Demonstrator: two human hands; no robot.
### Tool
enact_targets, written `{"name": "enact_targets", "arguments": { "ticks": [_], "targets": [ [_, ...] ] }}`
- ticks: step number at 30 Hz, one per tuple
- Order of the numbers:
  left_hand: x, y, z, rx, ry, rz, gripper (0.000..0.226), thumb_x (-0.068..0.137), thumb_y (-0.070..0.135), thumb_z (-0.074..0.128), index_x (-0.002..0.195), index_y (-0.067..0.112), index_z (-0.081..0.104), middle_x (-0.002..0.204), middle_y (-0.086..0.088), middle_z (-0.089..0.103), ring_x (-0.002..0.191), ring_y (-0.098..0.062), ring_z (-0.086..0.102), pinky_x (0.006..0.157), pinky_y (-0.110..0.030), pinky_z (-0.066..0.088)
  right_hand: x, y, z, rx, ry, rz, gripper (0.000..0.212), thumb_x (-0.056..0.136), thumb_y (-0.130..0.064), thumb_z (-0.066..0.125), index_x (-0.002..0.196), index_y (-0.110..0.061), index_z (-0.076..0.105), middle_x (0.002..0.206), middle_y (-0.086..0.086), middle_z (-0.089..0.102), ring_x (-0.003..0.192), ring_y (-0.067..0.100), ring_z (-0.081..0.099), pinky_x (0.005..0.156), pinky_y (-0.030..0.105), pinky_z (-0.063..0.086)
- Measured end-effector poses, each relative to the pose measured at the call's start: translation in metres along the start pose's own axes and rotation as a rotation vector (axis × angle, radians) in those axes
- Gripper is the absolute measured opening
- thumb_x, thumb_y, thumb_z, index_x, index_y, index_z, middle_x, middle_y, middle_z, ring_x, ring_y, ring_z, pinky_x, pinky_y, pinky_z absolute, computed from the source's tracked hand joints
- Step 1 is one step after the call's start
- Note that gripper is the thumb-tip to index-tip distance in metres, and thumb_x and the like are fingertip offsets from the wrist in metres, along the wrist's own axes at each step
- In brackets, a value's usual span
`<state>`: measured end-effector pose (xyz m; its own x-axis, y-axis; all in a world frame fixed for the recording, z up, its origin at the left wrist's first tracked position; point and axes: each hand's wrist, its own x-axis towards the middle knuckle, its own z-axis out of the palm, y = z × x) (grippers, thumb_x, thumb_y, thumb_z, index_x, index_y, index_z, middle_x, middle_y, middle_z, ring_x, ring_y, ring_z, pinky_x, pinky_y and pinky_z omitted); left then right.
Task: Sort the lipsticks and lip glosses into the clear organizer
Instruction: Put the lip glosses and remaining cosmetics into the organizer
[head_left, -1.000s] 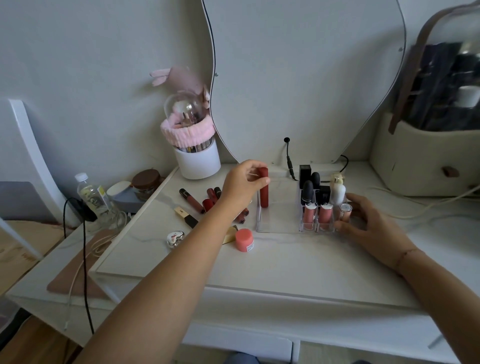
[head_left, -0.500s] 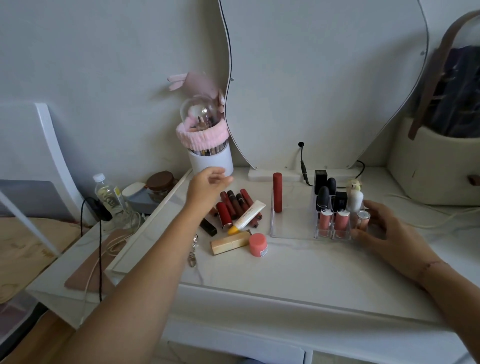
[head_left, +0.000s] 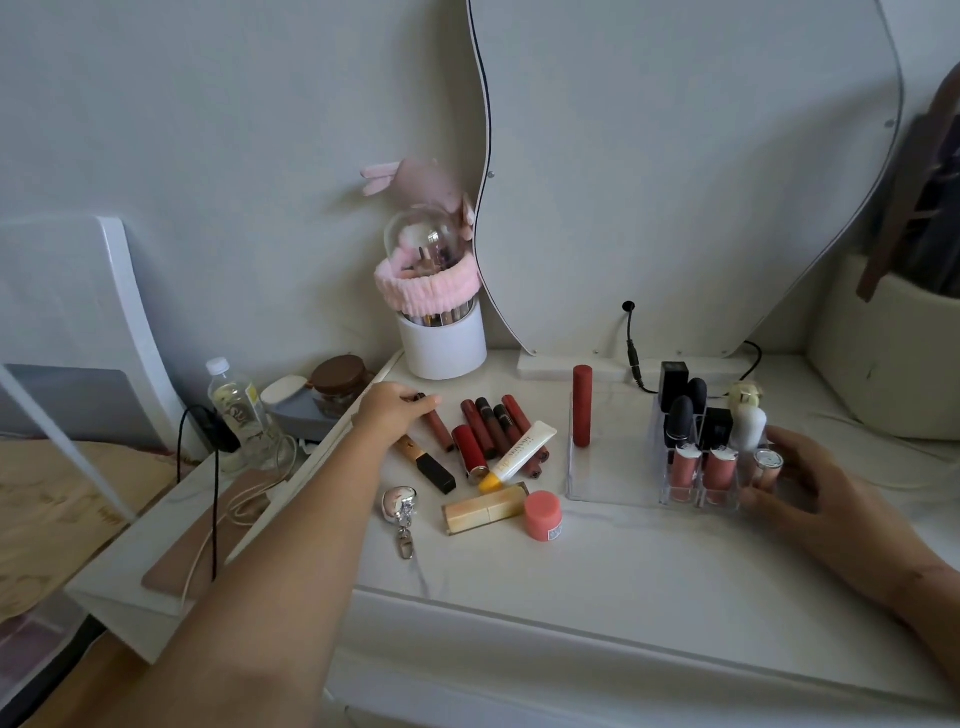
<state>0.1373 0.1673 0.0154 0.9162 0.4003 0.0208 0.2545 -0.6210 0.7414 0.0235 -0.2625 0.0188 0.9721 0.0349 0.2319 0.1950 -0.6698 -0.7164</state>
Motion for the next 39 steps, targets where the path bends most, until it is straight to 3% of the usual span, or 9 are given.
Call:
{"name": "enact_targets", "arguments": {
  "ticks": [12, 18, 20, 23, 25, 27, 30, 34, 39],
  "targets": [
    [0.003, 0.009, 0.005, -0.002, -0.031, -0.016, 0.056, 0.066, 0.045, 0.079, 0.108, 0.012, 0.064, 0.108, -0.004, 0.064, 0.103, -0.023, 0.058, 0.096, -0.041, 0.046, 0.001, 0.0, 0.001, -0.007, 0.009, -0.016, 0.064, 0.074, -0.02, 0.075, 0.131, -0.024, 0.046, 0.107, -0.005, 0.062, 0.1, 0.012, 0.056, 0.083, 0.028, 0.037],
    [0.008, 0.013, 0.006, -0.1, 0.032, -0.023, 0.013, 0.065, 0.02, 0.078, 0.073, 0.017, 0.068, 0.082, -0.006, 0.07, 0.086, -0.025, 0.066, 0.086, -0.041, 0.054, 0.001, 0.0, 0.0, -0.004, 0.005, -0.013, 0.064, 0.074, -0.02, 0.075, 0.13, -0.024, 0.046, 0.11, -0.004, 0.063, 0.103, 0.014, 0.057, 0.085, 0.031, 0.039],
    [0.008, 0.013, 0.004, -0.226, 0.043, -0.047, 0.02, 0.068, 0.014, 0.076, 0.087, 0.012, 0.071, 0.081, -0.006, 0.07, 0.08, -0.024, 0.068, 0.082, -0.04, 0.056, 0.001, 0.001, 0.0, 0.0, 0.001, -0.009, 0.065, 0.074, -0.02, 0.075, 0.131, -0.023, 0.045, 0.112, -0.002, 0.064, 0.105, 0.017, 0.058, 0.087, 0.033, 0.041],
    [0.003, 0.019, -0.002, -0.498, 0.028, -0.06, 0.031, 0.076, 0.006, 0.072, 0.106, 0.004, 0.065, 0.082, -0.006, 0.068, 0.07, -0.016, 0.066, 0.059, -0.021, 0.055, 0.001, 0.001, 0.001, 0.005, -0.008, -0.004, 0.066, 0.074, -0.02, 0.075, 0.132, -0.023, 0.044, 0.114, 0.0, 0.064, 0.108, 0.02, 0.058, 0.091, 0.037, 0.043],
    [-0.005, 0.03, -0.009, -0.608, 0.019, -0.01, 0.031, 0.08, 0.004, 0.068, 0.11, 0.003, 0.063, 0.083, -0.005, 0.066, 0.07, -0.012, 0.064, 0.056, -0.016, 0.052, 0.001, 0.001, 0.001, 0.012, -0.007, -0.005, 0.066, 0.074, -0.02, 0.075, 0.132, -0.023, 0.044, 0.113, 0.0, 0.064, 0.106, 0.019, 0.058, 0.089, 0.034, 0.041],
    [-0.015, 0.047, -0.018, -0.652, 0.006, 0.068, 0.028, 0.082, 0.005, 0.066, 0.11, 0.003, 0.062, 0.088, -0.007, 0.066, 0.074, -0.013, 0.063, 0.066, -0.02, 0.054, 0.001, 0.001, 0.001, 0.018, -0.003, -0.002, 0.066, 0.074, -0.021, 0.075, 0.132, -0.024, 0.044, 0.112, -0.001, 0.064, 0.105, 0.017, 0.057, 0.086, 0.031, 0.04],
    [-0.032, 0.084, -0.03, -0.725, -0.031, 0.238, 0.017, 0.084, 0.007, 0.064, 0.101, 0.01, 0.065, 0.09, -0.005, 0.065, 0.078, -0.013, 0.062, 0.063, -0.017, 0.052, 0.001, 0.001, 0.0, 0.02, -0.004, -0.004, 0.066, 0.074, -0.022, 0.074, 0.133, -0.024, 0.044, 0.111, -0.003, 0.063, 0.103, 0.015, 0.057, 0.085, 0.029, 0.038],
    [-0.064, 0.14, -0.024, -0.794, -0.159, 0.444, 0.017, 0.084, 0.007, 0.065, 0.099, 0.015, 0.065, 0.091, 0.0, 0.069, 0.082, -0.007, 0.066, 0.07, -0.018, 0.053, 0.001, 0.003, 0.001, 0.021, 0.0, -0.007, 0.067, 0.074, -0.023, 0.074, 0.134, -0.021, 0.043, 0.11, -0.002, 0.061, 0.1, 0.015, 0.056, 0.084, 0.026, 0.037],
    [-0.095, 0.179, 0.011, -0.751, -0.294, 0.58, 0.019, 0.08, 0.01, 0.069, 0.096, 0.02, 0.066, 0.09, -0.001, 0.068, 0.086, -0.011, 0.065, 0.074, -0.019, 0.051, 0.002, 0.003, 0.001, 0.026, -0.006, 0.008, 0.07, 0.074, -0.028, 0.074, 0.135, -0.022, 0.041, 0.11, -0.006, 0.059, 0.102, 0.012, 0.055, 0.084, 0.024, 0.036]
  ]
}}
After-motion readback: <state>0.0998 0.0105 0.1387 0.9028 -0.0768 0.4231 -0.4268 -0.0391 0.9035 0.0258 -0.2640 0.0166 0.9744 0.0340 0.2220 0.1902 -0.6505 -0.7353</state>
